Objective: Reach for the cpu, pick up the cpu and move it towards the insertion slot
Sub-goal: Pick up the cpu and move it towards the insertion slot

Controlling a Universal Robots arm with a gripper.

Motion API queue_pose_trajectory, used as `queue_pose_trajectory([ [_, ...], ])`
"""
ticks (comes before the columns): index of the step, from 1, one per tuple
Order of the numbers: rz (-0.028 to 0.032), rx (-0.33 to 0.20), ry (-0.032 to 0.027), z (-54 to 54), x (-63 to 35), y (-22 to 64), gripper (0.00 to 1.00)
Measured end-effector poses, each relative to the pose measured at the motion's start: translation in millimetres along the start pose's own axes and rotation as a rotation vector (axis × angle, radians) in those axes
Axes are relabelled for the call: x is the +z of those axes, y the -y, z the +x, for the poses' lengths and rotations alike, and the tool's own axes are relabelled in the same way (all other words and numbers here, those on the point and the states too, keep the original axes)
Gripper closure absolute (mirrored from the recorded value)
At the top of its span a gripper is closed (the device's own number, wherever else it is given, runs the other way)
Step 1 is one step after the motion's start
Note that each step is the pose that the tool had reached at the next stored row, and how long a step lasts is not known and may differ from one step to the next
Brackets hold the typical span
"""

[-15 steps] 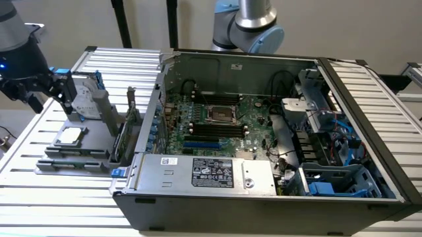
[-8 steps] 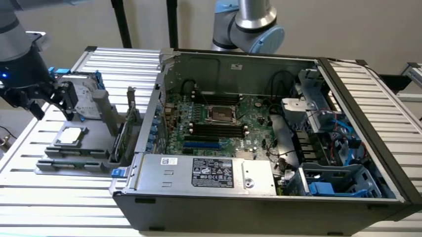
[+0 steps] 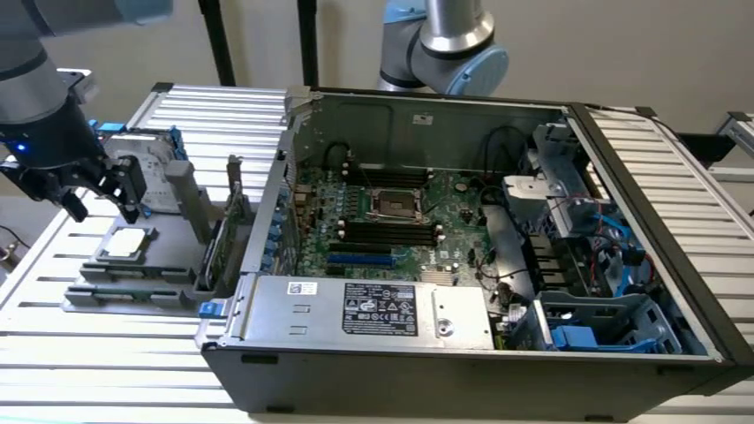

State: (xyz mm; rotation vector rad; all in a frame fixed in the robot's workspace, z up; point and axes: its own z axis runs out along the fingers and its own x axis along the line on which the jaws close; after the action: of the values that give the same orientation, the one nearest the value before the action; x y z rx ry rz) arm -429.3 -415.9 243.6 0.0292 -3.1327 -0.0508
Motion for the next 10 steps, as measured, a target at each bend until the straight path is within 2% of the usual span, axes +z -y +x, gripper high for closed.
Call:
queue_pose_trajectory([
  [10, -0.0001, 0.000, 0.0002, -0.2, 18.2, 0.6, 0.29],
])
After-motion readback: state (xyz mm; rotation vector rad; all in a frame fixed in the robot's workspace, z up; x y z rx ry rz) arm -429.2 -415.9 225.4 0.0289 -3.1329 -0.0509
